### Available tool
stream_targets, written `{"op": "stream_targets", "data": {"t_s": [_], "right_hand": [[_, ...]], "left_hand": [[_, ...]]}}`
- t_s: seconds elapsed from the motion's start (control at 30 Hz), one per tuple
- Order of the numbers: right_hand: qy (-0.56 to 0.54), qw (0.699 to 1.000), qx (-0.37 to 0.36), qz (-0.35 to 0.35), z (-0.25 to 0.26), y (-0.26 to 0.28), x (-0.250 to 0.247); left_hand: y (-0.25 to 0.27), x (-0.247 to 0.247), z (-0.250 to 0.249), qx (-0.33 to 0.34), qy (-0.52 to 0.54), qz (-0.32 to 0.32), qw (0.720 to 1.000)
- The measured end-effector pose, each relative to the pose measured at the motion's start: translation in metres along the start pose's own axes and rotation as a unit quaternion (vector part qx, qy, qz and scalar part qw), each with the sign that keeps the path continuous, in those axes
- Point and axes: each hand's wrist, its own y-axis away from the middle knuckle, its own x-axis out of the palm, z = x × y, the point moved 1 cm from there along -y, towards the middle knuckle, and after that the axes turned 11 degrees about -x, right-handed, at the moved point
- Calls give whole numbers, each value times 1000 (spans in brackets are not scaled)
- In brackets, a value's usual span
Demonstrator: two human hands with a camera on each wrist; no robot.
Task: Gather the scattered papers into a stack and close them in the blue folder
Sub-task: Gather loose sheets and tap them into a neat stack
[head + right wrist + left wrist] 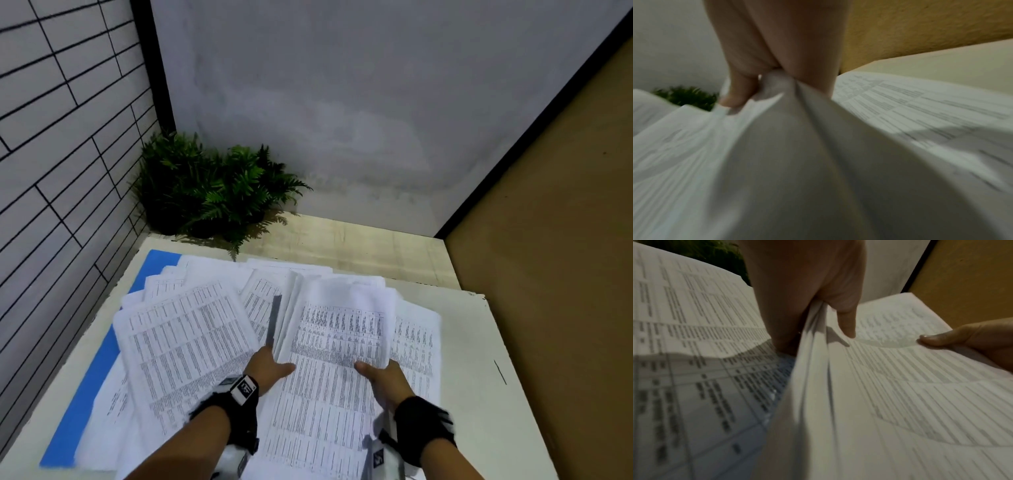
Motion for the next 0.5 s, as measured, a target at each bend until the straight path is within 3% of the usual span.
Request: {"op": "stream_targets", "data": {"t_s": [0.13, 0.3, 0.5], "right_hand": [[-9, 999, -22, 30, 6, 12, -12], [24, 998, -57, -33, 13, 19, -15], [-19, 989, -116, -90, 41, 29, -37]], "left_hand": [[13, 1, -12, 37, 102, 13, 994], [29, 7, -22, 4, 101, 33, 994], [61, -1, -46, 86, 225, 72, 968]]}}
